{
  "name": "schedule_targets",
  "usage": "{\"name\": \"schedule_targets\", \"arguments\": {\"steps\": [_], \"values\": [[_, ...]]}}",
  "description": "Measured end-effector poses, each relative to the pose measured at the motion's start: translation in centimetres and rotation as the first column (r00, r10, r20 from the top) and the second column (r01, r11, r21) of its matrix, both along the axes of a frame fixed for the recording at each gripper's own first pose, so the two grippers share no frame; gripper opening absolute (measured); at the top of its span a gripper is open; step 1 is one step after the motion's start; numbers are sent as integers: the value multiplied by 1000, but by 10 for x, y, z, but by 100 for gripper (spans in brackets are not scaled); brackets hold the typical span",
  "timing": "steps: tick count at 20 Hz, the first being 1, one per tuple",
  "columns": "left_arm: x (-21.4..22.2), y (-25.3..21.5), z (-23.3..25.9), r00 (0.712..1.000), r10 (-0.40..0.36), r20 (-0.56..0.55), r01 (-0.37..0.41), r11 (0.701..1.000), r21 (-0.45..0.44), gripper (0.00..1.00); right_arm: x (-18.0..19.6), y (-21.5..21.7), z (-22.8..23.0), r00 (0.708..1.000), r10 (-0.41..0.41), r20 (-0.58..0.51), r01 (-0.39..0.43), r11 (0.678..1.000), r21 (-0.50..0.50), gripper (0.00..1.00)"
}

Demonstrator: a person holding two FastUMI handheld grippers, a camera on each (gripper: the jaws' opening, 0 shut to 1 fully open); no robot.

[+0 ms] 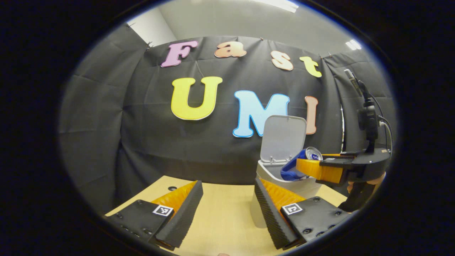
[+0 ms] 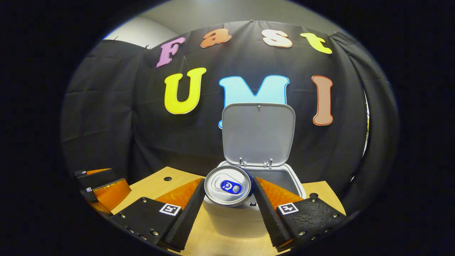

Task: Press the lid of the desktop garbage bin to open it, pick up the crumpled paper on the desktop and throw it into the bin, then pick up the pop can on the desktop and drop it into the bin, and finally close the garbage bin lid.

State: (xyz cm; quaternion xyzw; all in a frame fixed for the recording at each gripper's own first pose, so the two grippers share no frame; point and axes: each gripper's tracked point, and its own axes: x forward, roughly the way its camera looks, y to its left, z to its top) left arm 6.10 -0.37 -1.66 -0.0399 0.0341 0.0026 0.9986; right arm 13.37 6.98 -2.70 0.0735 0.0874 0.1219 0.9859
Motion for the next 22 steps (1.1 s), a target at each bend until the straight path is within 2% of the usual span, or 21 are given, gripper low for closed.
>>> {"name": "schedule_targets", "arguments": {"steps": [5, 6, 13, 19, 22], "values": [[1, -1, -2, 1000, -2, -5, 2, 1000, -1, 96, 1, -3, -2, 1000, -18, -5, 18, 1000, 4, 86], [1, -1, -3, 1000, -2, -7, 2, 1000, -3, 96, 0, -4, -2, 1000, -21, -7, 21, 1000, 8, 89], [-1, -7, -2, 1000, -15, 1, 15, 1000, -10, 96, -6, -11, -1, 999, -42, -7, 42, 999, -2, 91], [-2, -7, 1, 999, -44, 18, 44, 999, 4, 96, -2, -22, 15, 996, -88, 9, 87, 996, 15, 90], [-1, -5, -1, 997, -72, 13, 72, 997, 8, 95, 6, -35, 31, 990, -137, 24, 136, 990, 23, 90]]}}
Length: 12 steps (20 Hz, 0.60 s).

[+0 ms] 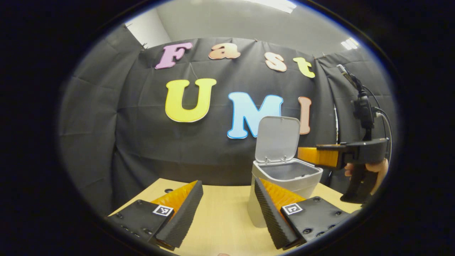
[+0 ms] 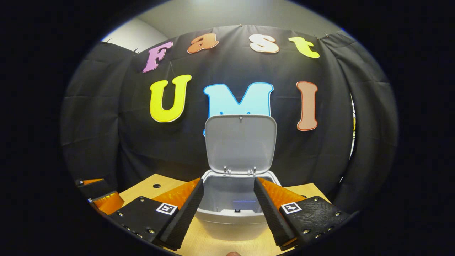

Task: Press the lid of the desktop garbage bin to open it, pick up the crumpled paper on the desktop and throw it into the bin, then pick up the pop can on the desktop and drop it into the bin, and finally close the garbage bin lid.

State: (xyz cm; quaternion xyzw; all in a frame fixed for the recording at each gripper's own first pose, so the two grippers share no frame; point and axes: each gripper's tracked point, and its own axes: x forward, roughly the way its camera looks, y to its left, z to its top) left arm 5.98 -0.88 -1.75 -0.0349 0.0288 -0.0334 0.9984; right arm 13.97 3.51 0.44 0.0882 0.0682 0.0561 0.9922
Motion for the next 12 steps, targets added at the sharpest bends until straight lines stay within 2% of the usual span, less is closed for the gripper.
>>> {"name": "schedule_targets", "arguments": {"steps": [5, 12], "values": [[2, 4, 5, 998, -66, 9, 65, 997, 30, 96, 21, -22, 31, 997, -80, 16, 80, 996, -26, 90], [0, 4, 5, 993, -118, 15, 118, 993, 3, 96, 43, -32, 63, 989, -140, 41, 140, 990, -7, 90]]}}
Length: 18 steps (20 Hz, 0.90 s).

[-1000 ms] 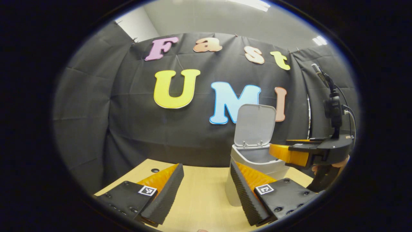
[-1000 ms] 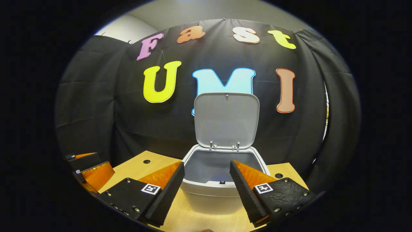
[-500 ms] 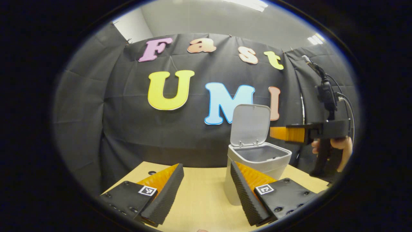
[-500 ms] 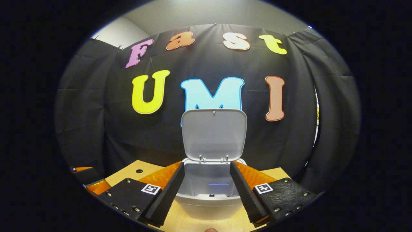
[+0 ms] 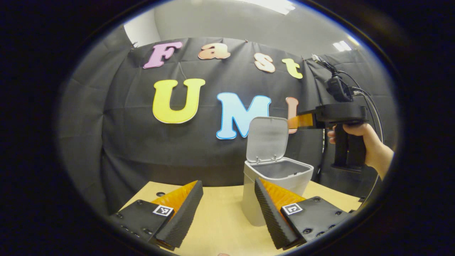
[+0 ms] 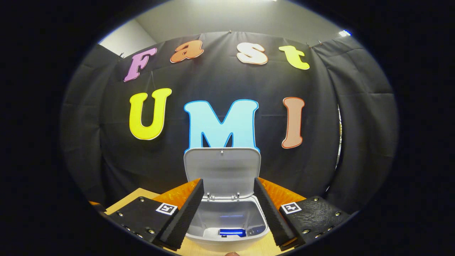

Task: Press the lid of the desktop garbage bin to open it, pick up the crumpled paper on the desktop and throw it into the bin, then pick up the pop can on the desktop and drop it into the bin, and finally close the garbage bin lid.

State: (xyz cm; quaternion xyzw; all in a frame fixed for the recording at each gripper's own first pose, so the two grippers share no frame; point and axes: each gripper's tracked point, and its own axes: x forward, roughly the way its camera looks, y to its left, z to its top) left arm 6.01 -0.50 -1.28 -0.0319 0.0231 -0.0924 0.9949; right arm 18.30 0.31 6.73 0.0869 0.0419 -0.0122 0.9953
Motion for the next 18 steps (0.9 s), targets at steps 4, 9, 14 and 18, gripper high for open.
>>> {"name": "schedule_targets", "arguments": {"steps": [4, 9, 14, 18], "values": [[3, 4, -1, 1000, 1, 1, -1, 1000, -4, 96, 14, 2, 16, 1000, -7, 5, 7, 1000, -14, 88], [6, 8, 4, 1000, 13, 20, -13, 1000, -5, 95, 42, 3, 36, 999, -8, 32, 8, 1000, 2, 90], [9, 10, 0, 999, 32, 11, -31, 999, -32, 95, 78, 6, 42, 999, -9, 35, 10, 999, -41, 90], [12, 20, -6, 998, 67, -4, -67, 997, -39, 96, 96, 11, 51, 998, -2, 58, 6, 998, -66, 90]]}}
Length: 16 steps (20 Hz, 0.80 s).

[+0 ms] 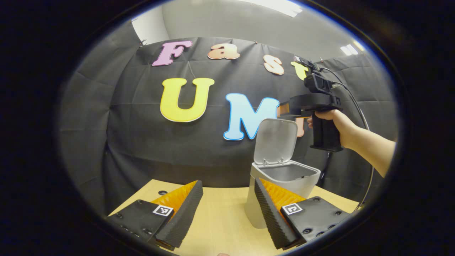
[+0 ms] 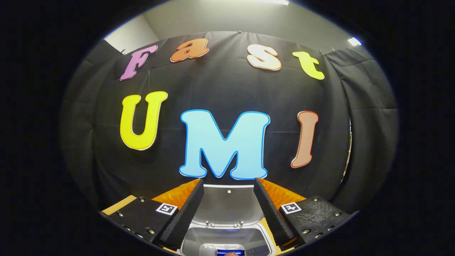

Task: Press the lid of the desktop garbage bin to open it, pick up the crumpled paper on the desktop and throw it into the bin, then pick up the pop can on the desktop and drop it into the bin, and finally close the garbage bin lid.

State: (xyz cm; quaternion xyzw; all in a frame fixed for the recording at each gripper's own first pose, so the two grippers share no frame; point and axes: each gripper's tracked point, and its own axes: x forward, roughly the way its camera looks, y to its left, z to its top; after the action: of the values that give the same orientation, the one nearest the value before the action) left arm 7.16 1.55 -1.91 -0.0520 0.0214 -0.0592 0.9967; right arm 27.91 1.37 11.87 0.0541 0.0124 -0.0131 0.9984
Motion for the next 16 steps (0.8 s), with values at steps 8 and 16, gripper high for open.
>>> {"name": "schedule_targets", "arguments": {"steps": [8, 16], "values": [[-1, 14, -11, 998, 57, -31, -57, 998, -17, 96, 35, -5, -9, 999, -1, -38, 4, 998, 68, 91], [-3, 10, -14, 997, 65, -39, -65, 998, -17, 95, 22, -4, -17, 998, 49, -41, -45, 995, 84, 91]]}}
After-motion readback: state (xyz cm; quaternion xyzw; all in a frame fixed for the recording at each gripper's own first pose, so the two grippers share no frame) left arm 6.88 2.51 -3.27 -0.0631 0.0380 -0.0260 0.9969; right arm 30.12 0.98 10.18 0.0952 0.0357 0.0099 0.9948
